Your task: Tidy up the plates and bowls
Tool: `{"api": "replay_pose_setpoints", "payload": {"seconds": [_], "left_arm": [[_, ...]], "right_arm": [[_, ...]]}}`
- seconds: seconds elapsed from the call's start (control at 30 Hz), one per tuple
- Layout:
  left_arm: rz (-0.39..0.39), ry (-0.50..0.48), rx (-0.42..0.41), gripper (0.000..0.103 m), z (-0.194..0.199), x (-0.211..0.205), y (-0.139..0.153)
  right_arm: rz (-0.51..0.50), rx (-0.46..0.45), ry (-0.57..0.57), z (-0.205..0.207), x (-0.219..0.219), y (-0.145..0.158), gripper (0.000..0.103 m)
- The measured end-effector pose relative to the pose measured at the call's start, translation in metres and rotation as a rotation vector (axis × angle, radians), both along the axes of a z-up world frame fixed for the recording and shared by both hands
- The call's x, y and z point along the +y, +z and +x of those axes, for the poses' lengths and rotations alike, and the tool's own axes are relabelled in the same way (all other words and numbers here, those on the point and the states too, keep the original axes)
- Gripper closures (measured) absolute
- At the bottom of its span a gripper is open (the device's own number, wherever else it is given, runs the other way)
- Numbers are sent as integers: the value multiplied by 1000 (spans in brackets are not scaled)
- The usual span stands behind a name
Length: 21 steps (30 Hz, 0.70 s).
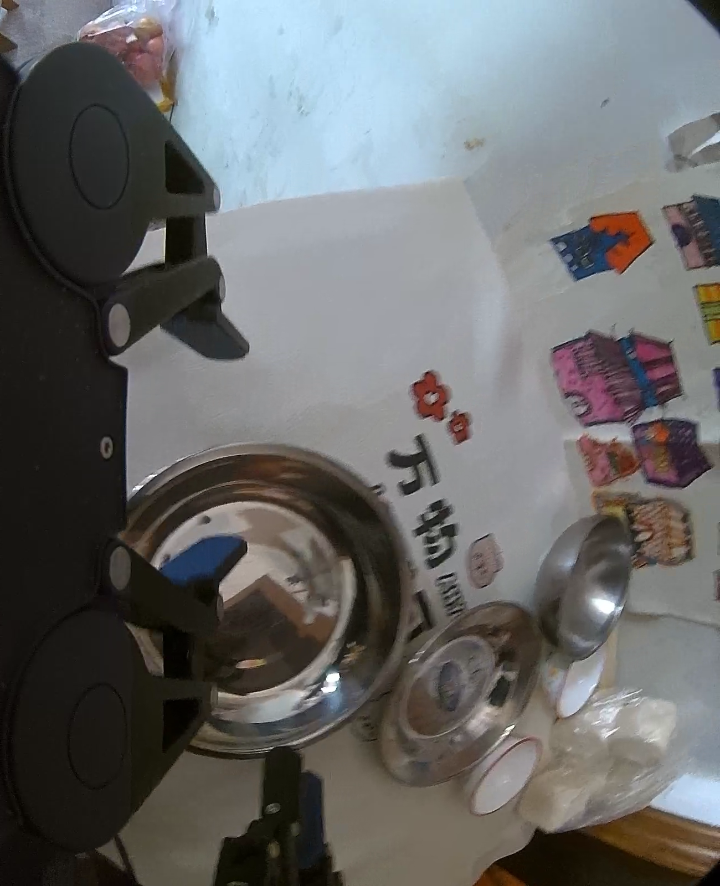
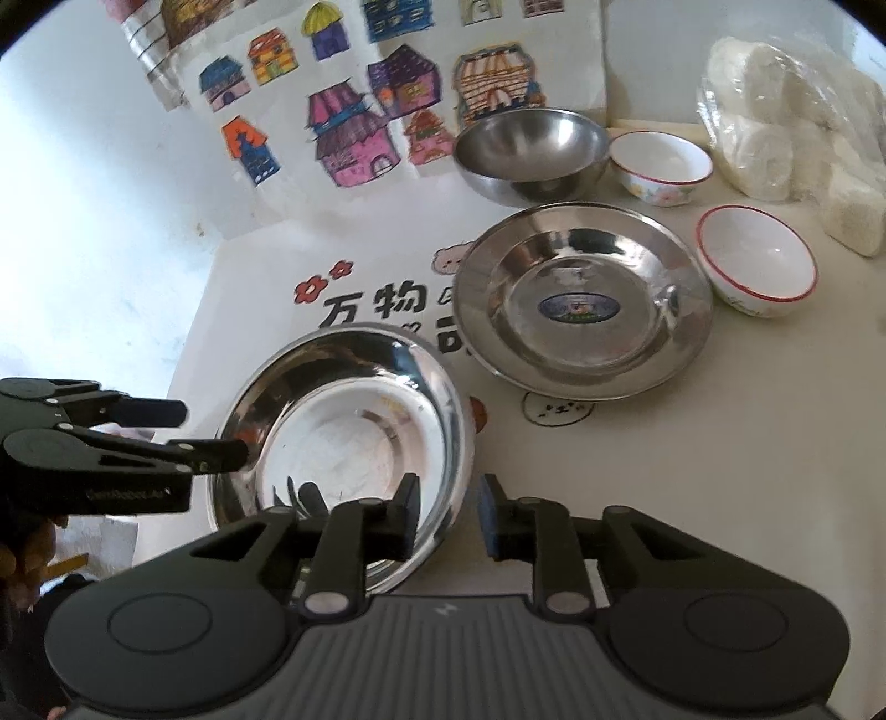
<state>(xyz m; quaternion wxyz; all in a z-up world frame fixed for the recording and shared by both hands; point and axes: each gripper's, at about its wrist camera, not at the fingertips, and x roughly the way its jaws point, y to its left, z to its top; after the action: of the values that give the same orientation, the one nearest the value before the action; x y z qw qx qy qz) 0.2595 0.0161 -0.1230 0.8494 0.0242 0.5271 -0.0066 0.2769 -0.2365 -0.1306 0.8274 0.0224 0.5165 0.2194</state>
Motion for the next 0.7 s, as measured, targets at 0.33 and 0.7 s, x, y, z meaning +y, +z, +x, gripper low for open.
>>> {"api": "replay_pose_setpoints", "payload": {"seconds": [0.33, 0.7], "left_arm": [[-54, 22, -70, 1, 52, -23, 12], [-61, -85, -84, 1, 127, -87, 1]], "right_arm": [[57, 5, -177, 13, -58, -2, 4], [43, 3, -282, 36, -109, -12, 0]]}}
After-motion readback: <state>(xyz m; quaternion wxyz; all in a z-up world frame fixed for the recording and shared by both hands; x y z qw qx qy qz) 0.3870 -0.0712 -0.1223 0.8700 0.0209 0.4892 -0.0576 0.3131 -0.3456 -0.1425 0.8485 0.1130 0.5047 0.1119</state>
